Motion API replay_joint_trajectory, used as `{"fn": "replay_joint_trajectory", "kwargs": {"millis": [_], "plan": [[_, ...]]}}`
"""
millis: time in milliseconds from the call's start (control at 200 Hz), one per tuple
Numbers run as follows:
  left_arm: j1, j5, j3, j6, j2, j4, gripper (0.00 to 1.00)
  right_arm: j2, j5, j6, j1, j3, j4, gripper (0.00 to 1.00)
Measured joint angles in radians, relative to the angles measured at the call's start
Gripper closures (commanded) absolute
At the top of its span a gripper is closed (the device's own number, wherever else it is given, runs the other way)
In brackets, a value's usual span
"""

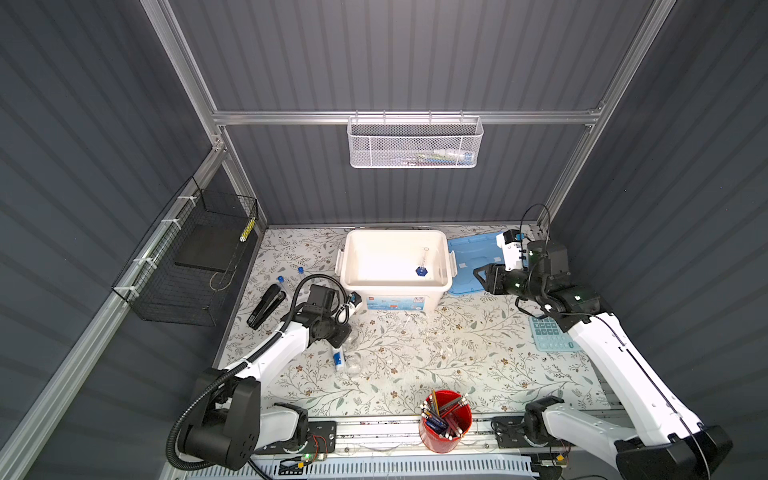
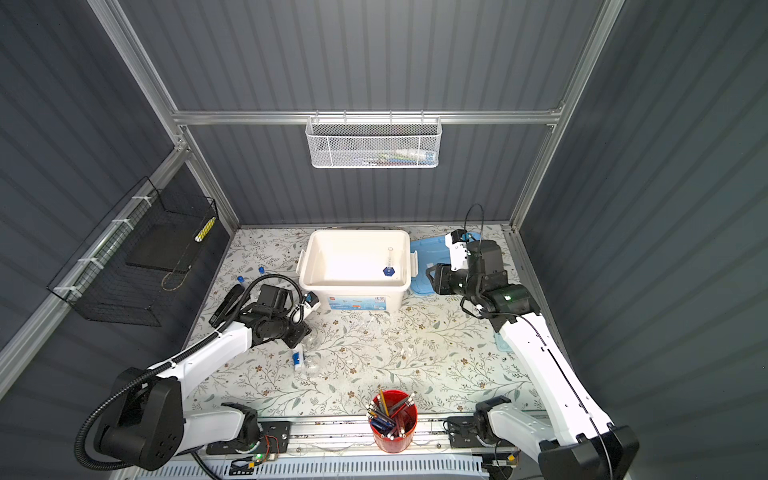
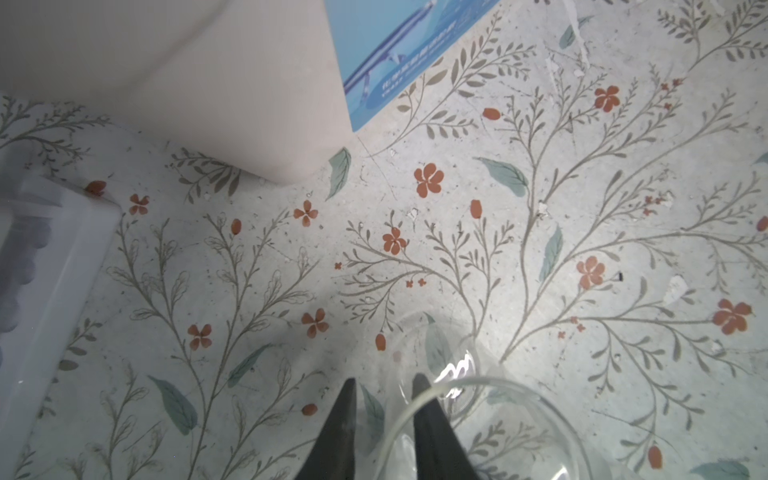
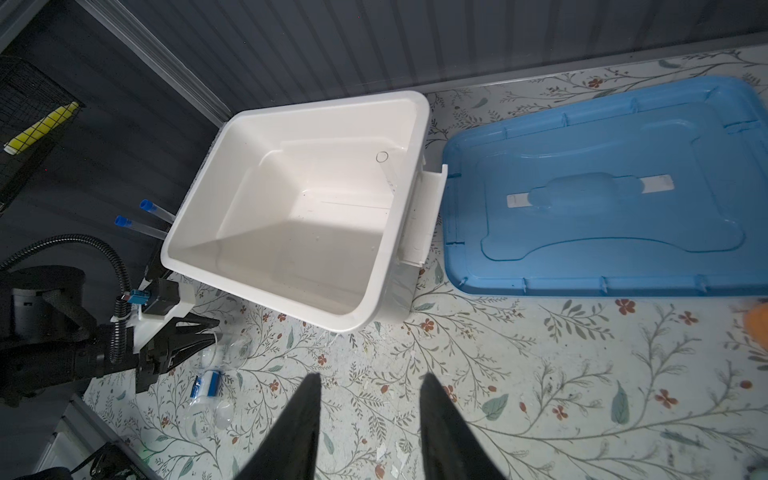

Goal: Organize the chemistry lab equipment

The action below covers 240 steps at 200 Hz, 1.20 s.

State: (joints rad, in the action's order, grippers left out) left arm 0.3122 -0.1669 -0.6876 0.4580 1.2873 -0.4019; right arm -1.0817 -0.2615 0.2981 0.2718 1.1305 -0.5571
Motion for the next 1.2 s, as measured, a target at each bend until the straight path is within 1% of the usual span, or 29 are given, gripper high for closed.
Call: {"fn": "replay_joint_trajectory", "kwargs": {"millis": [635,931,1201], "plan": [[0.0,-0.017,-0.002,0.0,0.007,0.007,0.85,0.01,0.0,0.009,-0.023,-0.031,0.02,0.6],[0.0,-0.019,-0.004,0.0,-0.012,0.002,0.86,0.01,0.0,0.009,-0.024,-0.031,0.031,0.6],[0.0,-0.037,-0.047,0.0,-0.064,-0.032,0.86,0.002,-0.004,0.012,-0.024,-0.031,0.034,0.6]]}}
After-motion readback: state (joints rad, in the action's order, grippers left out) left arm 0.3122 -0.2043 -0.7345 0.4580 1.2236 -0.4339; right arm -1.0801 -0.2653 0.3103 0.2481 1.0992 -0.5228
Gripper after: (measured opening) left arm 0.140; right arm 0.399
